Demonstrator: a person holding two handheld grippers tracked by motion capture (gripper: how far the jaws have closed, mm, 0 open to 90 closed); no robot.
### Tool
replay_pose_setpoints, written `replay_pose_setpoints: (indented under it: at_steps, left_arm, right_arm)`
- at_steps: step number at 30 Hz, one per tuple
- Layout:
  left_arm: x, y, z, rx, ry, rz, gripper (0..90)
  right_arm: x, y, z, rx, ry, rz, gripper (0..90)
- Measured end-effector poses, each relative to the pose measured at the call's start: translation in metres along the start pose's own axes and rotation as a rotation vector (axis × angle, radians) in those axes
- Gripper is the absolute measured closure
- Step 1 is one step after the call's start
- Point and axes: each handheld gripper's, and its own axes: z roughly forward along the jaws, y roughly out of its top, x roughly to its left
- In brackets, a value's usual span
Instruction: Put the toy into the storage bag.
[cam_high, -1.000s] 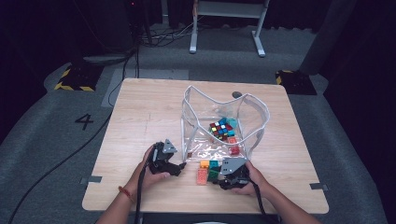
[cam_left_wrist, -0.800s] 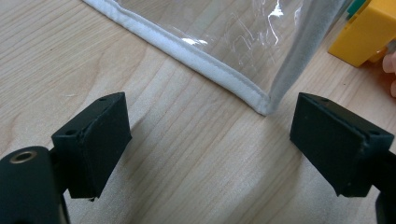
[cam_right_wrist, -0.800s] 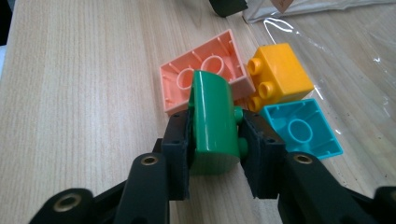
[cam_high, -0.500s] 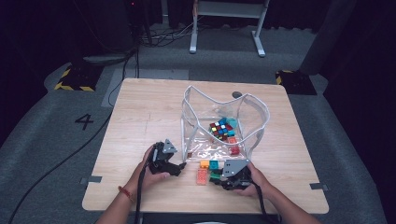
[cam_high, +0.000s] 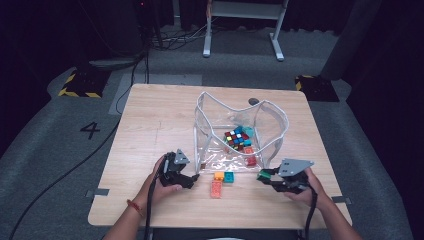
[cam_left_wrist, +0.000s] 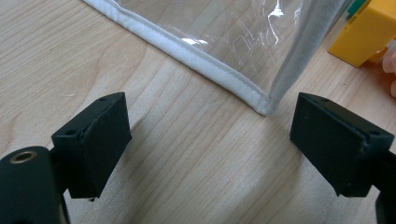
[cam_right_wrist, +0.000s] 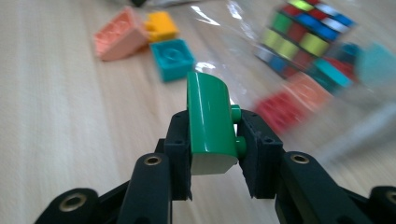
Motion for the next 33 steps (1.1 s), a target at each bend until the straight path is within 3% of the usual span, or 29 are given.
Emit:
replay_pose_setpoints:
  at_steps: [4, 6, 10, 18, 21, 33]
  left_arm:
    - [0.0, 0.0, 0.0, -0.001, -0.002, 0.0, 12.4]
    - [0.0, 0.0, 0.0, -0.003, 0.003, 0.001, 12.4]
    - [0.0, 0.0, 0.0, -0.001, 0.001, 0.002, 12.4]
    - [0.0, 0.0, 0.0, -0.002, 0.003, 0.003, 12.4]
    - [0.0, 0.0, 0.0, -0.002, 0.003, 0.003, 12.4]
    - [0.0, 0.0, 0.0, 0.0, 0.002, 0.001, 12.4]
  right_arm:
    - [-0.02, -0.012, -0.017, -0.004, -0.072, 0.071, 67.3]
    - [-0.032, -0.016, -0.024, -0.005, -0.125, 0.075, 67.3]
    - [-0.051, -0.021, -0.035, -0.026, -0.185, 0.123, 67.3]
    - [-0.081, -0.022, -0.048, -0.064, -0.256, 0.203, 67.3]
    - [-0.092, -0.016, -0.052, -0.071, -0.293, 0.206, 67.4]
    - [-0.121, 0.034, -0.078, -0.15, -0.342, 0.193, 67.4]
